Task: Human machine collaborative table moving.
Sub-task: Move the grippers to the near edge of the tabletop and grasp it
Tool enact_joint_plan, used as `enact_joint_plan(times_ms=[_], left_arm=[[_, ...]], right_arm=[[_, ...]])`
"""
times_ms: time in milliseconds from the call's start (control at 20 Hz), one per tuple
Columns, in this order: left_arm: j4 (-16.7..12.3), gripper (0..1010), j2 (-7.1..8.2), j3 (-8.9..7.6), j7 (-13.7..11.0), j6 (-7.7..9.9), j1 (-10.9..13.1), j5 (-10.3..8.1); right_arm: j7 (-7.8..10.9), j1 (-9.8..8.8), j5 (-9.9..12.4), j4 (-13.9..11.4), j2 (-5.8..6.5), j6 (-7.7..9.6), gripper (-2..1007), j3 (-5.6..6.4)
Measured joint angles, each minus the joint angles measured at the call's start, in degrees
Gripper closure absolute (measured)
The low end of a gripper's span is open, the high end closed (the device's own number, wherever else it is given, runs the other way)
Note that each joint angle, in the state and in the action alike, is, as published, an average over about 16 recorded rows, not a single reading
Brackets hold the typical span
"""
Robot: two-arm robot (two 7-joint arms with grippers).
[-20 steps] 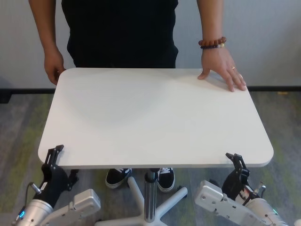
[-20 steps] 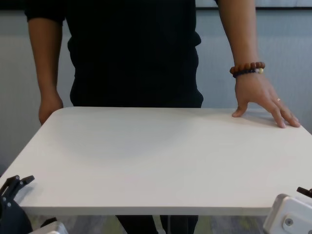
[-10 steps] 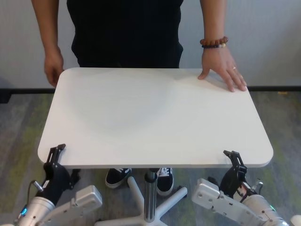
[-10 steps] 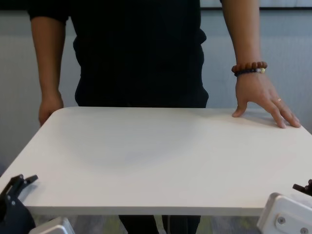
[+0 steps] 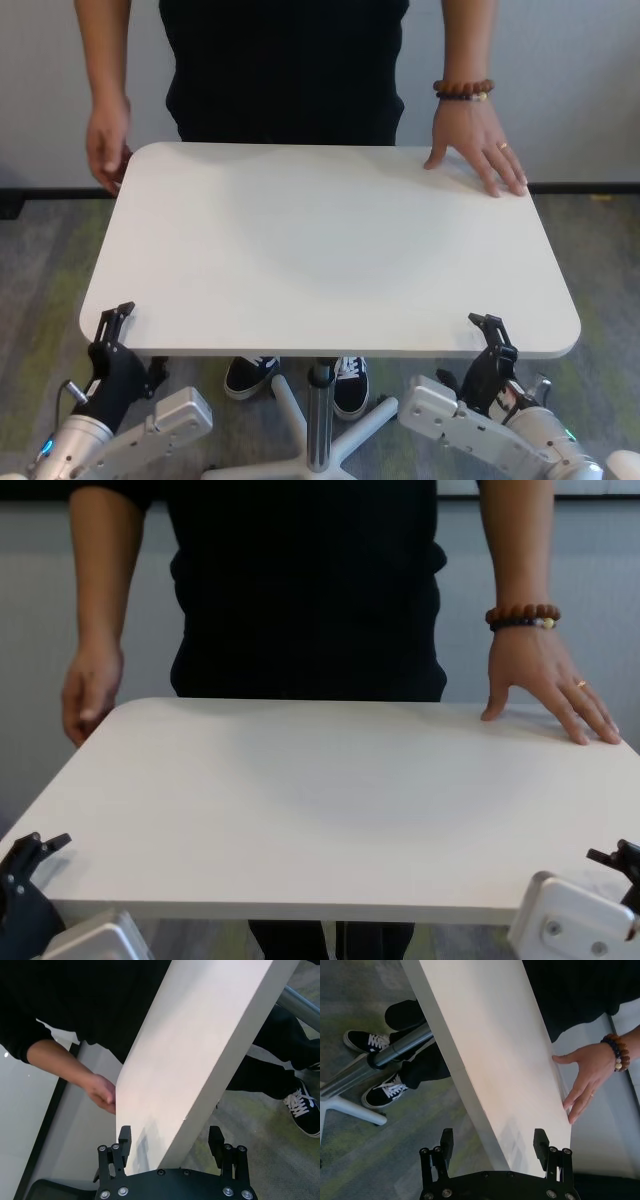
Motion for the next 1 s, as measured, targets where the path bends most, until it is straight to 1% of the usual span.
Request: enact_joint_plan(times_ms=[400, 600, 800, 1000], left_arm=[[-0.03, 10, 0.07, 0.11, 0.18, 0.08, 0.02, 0.09], [-0.03, 10, 0.10, 0.19, 0.24, 0.16, 0.03, 0.17], [-0.03, 10, 0.12, 0.24, 0.29, 0.21, 0.03, 0.23], [-0.03, 10, 0.14, 0.27, 0.32, 0.26, 0.03, 0.28]], right_arm=[[-0.63, 1.25, -3.51, 1.87, -1.29, 0.28, 4, -0.71], [-0.98, 1.79, -4.96, 2.92, -1.85, 0.12, 5, -0.81], [-1.14, 2.20, -5.72, 3.95, -2.37, -0.48, 4, -0.58], [-1.33, 2.45, -5.89, 4.84, -2.78, -1.76, 4, -0.11]])
